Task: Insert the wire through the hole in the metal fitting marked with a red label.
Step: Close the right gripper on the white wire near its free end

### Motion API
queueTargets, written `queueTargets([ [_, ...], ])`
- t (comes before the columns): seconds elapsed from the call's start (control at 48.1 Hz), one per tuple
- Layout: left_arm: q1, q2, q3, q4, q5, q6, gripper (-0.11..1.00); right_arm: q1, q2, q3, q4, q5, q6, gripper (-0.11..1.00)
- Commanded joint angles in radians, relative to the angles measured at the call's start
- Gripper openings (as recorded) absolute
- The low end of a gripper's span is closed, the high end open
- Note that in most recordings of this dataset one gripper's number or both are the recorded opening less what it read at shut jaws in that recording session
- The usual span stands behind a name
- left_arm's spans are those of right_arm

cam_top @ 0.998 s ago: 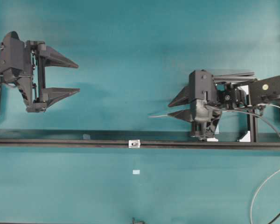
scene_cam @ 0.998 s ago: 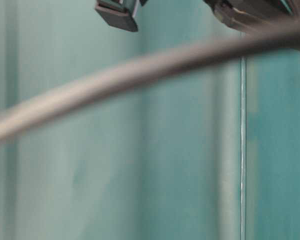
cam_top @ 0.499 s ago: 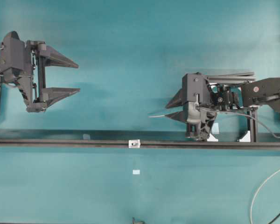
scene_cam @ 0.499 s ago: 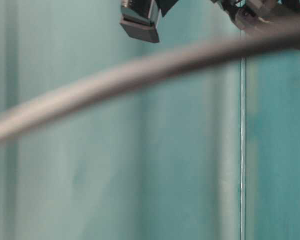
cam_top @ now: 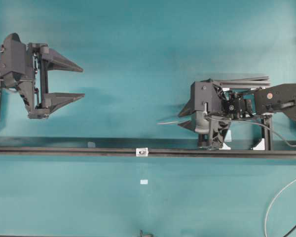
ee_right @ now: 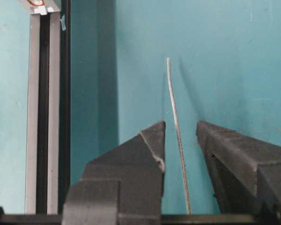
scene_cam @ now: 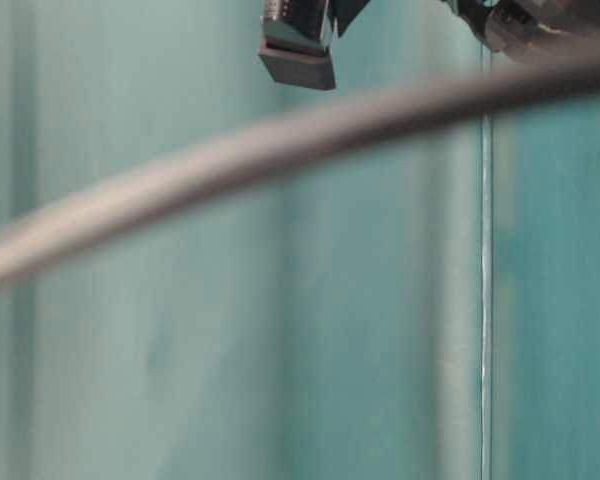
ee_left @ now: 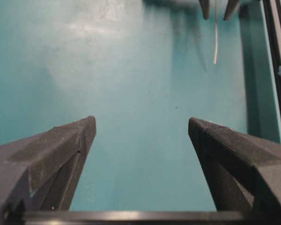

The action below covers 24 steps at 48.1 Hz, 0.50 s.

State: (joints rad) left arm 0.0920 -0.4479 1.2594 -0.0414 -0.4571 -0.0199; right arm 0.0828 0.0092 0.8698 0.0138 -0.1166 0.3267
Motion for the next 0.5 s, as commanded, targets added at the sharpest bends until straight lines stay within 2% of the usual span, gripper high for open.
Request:
queueTargets([
  [0.0,0.003,-0.003,-0.02,-0.003,-0.009,0.0,0.65,0.005,-0.011,-0.02,0.002,-0.003,0.002,0.44],
  [0.229,0.003,-0.005,-0.02,-0.003,-0.009,0.0,0.65,0.003,0.002,-0.018,0.002,-0.005,0.002,0.44],
  [0.312,0.003,-0.003,-0.018,-0.003,-0.009,0.0,0.65,0.005,0.012,-0.02,0.002,-0.003,0.002,0.4],
  [0.395,0.002,-0.003,-0.018,-0.003,-0.009,0.0,0.65,0.005,0.023,-0.023,0.0,-0.003,0.002,0.28],
  [0.478,0.003,-0.005,-0.02,-0.003,-0.009,0.0,0.65,0.005,0.023,-0.028,-0.009,-0.005,0.002,0.1],
])
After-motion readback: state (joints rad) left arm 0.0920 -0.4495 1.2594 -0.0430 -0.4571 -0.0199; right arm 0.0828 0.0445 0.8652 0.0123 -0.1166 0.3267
